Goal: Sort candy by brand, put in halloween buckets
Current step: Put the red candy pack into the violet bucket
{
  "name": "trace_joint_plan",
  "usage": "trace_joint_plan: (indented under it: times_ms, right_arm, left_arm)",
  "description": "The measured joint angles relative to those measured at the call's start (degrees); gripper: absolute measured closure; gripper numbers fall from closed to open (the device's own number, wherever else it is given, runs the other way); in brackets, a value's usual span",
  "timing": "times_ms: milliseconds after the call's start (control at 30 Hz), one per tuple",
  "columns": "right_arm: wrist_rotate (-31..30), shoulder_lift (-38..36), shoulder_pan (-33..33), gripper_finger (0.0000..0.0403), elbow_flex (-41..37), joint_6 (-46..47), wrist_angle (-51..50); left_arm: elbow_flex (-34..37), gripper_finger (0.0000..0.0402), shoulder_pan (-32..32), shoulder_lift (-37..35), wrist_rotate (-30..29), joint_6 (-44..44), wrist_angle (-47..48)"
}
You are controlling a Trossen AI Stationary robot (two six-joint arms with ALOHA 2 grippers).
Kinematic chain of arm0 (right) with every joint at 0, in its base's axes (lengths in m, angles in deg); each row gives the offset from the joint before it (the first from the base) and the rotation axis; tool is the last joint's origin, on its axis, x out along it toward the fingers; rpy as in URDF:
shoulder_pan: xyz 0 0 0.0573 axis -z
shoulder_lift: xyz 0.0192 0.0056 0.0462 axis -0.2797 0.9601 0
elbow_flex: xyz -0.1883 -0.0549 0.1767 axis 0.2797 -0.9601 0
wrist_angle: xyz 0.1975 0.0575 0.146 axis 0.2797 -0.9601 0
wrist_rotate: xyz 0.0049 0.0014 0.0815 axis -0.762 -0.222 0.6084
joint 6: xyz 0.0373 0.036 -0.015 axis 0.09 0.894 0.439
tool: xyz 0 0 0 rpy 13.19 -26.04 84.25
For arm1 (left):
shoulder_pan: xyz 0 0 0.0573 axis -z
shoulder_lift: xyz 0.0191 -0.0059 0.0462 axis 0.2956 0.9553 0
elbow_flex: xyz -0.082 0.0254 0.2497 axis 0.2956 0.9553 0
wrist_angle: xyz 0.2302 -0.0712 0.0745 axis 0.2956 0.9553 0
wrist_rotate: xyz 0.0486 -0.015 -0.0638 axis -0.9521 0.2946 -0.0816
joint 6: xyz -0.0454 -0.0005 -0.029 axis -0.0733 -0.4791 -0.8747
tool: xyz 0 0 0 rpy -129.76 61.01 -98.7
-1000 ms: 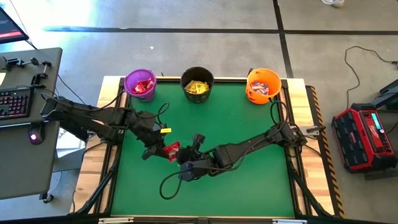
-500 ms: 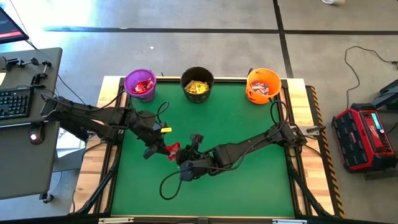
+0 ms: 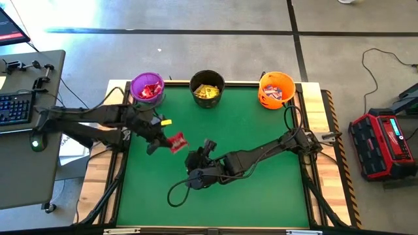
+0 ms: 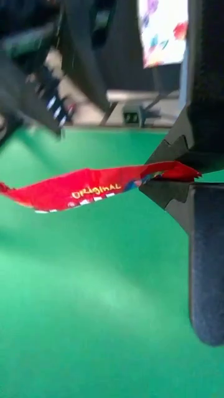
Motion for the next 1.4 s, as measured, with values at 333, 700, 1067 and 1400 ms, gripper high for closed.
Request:
trace_joint_plan:
  times_ms: [333,700,1067,1400]
  right_arm:
    - [0.4,0.0,2.32,0.0203,0.0,1.16,-0.98]
    - [3.05,0.0,4.85,0.0203,0.0,0.96,-0.98]
    - [3.07,0.0,5.17,0.0203,0.0,1.03,-0.98]
    - [2.92,0.0,5.57,0.0203,0.0,1.16,-0.87]
  left_arm:
    - [-0.01,0.0401,-13.4,-7.4,-8.61,1.48,12.81]
    - [-0.02,0.0401,-35.69,-8.51,-13.3,9.22,17.48]
    - [-0.02,0.0401,-53.84,-4.74,-15.02,20.09,13.81]
    - [0.0,0.0401,-58.87,2.77,-13.3,23.84,10.04]
